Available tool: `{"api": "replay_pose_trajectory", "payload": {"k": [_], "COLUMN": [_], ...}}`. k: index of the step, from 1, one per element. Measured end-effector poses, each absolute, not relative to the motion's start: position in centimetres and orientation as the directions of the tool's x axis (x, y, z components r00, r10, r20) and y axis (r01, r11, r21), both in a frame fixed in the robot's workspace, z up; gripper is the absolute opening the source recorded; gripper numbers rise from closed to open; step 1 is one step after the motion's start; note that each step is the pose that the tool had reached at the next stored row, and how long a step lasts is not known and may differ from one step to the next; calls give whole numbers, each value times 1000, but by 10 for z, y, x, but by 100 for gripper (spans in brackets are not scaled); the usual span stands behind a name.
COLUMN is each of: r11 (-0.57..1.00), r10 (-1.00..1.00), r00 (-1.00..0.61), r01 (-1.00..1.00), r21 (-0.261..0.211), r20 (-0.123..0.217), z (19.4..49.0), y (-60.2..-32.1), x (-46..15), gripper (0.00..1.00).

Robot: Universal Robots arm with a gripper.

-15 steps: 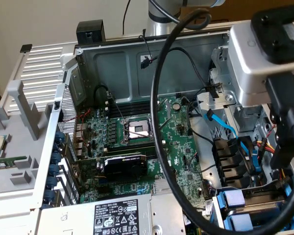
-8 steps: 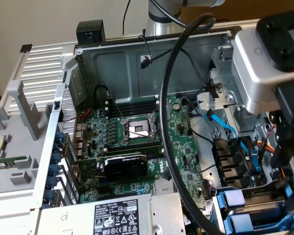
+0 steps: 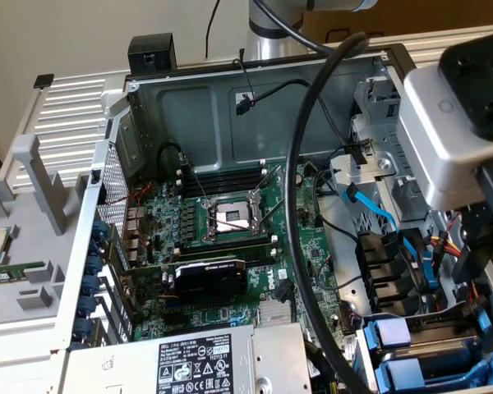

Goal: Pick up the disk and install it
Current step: 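Insert the first disk wire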

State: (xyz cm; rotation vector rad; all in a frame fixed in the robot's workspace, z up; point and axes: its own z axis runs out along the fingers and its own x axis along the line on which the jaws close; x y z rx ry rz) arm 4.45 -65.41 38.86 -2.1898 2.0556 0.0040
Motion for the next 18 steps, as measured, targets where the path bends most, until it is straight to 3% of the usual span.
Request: {"api": "replay_pose_trajectory", "payload": {"k": [18], "r11": [-131], "r10": [-982], "r00": [143], "r01": [-987], "r21": [-98], "r20": [-124], "z": [377], "y": [-654], "x": [56], "gripper": [49]}}
